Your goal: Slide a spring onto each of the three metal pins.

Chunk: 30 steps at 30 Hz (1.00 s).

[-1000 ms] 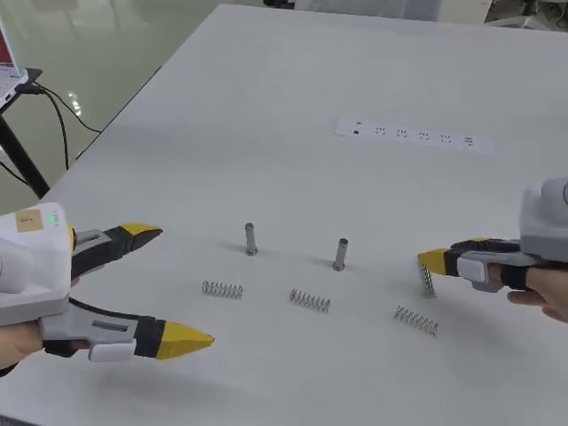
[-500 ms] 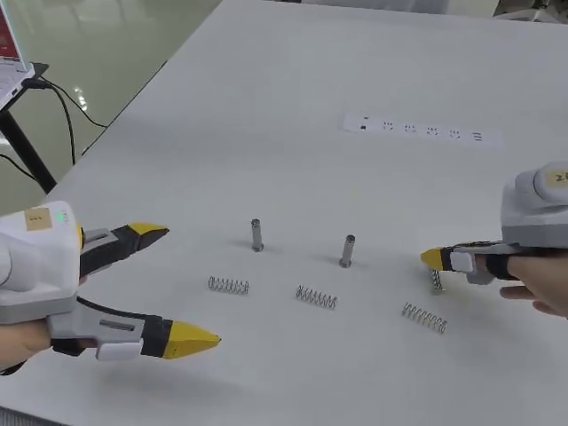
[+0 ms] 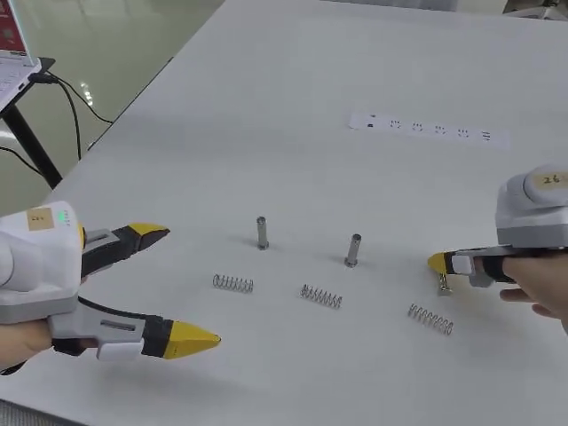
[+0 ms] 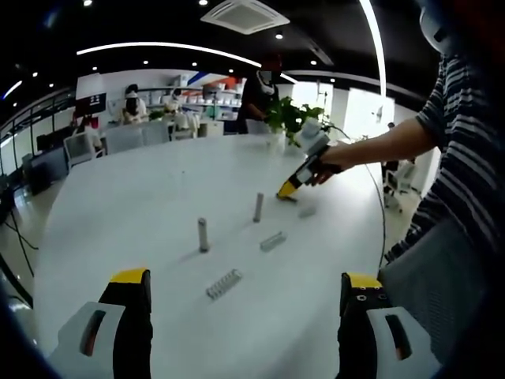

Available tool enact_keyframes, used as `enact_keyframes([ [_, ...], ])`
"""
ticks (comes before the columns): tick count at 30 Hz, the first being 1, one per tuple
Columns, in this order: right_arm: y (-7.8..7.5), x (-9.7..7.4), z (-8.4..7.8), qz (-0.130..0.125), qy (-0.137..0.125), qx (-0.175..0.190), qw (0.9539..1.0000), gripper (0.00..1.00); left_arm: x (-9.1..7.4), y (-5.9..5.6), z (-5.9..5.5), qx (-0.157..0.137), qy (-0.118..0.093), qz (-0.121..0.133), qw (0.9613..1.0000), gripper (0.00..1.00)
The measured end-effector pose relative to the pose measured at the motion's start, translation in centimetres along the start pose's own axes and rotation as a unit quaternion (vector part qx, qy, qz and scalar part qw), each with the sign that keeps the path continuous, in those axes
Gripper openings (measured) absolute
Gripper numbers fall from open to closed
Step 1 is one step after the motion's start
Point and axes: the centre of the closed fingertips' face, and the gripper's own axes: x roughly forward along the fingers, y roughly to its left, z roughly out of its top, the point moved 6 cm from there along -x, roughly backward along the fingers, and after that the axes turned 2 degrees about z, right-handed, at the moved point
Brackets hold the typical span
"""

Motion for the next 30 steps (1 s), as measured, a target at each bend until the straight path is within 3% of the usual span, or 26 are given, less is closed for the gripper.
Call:
enact_keyframes([
  [19, 0.2, 0.3, 0.0, -0.013, 0.009, -0.009, 0.9998, 0.05, 0.0, -0.2, -0.2, 0.001, 0.008, -0.003, 1.0, 0.97],
  [30, 0.1, -1.1, 0.7, -0.006, -0.022, 0.005, 0.9997, 0.05, 0.1, -0.2, -0.1, -0.001, 0.006, -0.004, 1.0, 0.97],
])
